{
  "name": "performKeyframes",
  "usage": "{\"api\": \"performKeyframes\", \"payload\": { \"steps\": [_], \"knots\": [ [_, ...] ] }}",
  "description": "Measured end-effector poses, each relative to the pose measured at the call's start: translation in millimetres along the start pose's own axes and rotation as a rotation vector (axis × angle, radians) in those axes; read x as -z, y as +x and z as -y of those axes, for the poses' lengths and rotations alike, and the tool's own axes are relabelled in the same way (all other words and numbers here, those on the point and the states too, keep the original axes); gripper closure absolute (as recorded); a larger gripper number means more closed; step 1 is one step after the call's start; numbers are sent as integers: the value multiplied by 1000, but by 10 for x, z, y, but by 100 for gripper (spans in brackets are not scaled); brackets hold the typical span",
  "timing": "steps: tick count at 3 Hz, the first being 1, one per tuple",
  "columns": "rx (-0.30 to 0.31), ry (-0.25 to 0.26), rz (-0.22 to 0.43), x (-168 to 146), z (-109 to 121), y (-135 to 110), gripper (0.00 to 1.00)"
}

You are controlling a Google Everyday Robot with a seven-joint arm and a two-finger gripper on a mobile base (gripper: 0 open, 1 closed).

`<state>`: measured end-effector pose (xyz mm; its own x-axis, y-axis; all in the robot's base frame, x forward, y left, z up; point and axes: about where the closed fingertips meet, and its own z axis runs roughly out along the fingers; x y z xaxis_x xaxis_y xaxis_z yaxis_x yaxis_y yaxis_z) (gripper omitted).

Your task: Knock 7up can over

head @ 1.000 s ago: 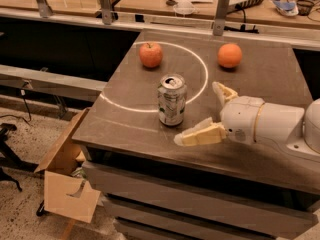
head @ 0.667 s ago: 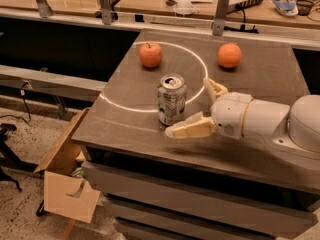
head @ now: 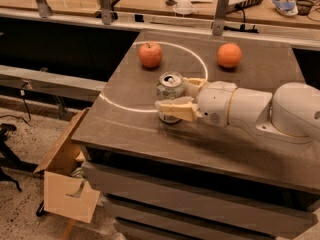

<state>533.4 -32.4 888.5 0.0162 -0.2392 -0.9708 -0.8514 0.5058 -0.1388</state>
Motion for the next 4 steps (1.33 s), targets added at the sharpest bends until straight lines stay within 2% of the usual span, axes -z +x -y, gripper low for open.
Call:
{"api": "performKeyframes", "payload": {
  "steps": [1,2,3,4],
  "knots": [
    [94,-5,-16,-40,-39,-116,71],
    [284,83,-58,43,-54,-270,94],
    [616,171,-165,178,27,-346,100],
    [772,166,-276,204,34,-255,100]
  ]
}}
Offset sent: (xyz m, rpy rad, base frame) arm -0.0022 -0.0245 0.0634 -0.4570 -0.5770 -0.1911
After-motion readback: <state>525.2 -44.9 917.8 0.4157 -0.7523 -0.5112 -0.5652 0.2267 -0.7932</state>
